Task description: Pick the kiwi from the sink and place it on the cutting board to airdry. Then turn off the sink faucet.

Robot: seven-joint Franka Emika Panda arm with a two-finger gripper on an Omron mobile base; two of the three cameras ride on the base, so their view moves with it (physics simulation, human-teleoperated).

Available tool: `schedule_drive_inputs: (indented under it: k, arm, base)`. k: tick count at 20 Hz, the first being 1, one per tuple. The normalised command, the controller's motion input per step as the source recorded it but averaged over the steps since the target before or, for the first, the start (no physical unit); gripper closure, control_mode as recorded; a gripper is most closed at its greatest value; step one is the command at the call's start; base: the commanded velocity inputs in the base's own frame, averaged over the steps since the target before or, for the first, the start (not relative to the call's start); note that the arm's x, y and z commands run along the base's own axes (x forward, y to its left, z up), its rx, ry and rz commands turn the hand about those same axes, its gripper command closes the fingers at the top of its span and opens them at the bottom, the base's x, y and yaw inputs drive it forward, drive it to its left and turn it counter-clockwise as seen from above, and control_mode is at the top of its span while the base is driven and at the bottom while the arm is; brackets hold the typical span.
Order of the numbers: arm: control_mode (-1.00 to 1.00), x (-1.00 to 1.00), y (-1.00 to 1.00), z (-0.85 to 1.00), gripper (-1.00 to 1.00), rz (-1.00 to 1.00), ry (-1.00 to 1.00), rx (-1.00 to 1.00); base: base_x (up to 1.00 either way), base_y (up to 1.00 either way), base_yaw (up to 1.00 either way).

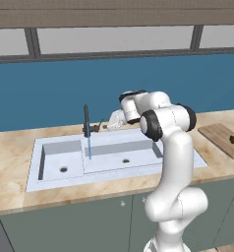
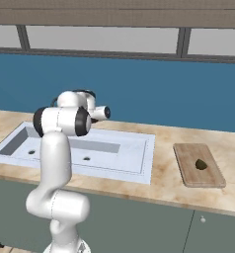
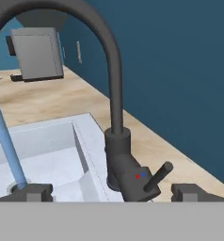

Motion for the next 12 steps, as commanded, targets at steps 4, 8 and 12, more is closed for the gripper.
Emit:
schedule_drive_inputs:
  k: [4, 8, 12]
  arm:
    - [-1.0, 0.24, 0.0, -0.09, -1.0, 0.0, 0.02, 0.0]
    - [-1.0, 0.25, 0.01, -0.07, -1.0, 0.0, 0.02, 0.0]
    - [-1.0, 0.2, 0.18, -0.08, -1.0, 0.0, 0.03, 0.0]
  base:
    - [0.0, 0.0, 0.0]
    - [0.0, 0.0, 0.0]
    - [0.0, 0.0, 0.0]
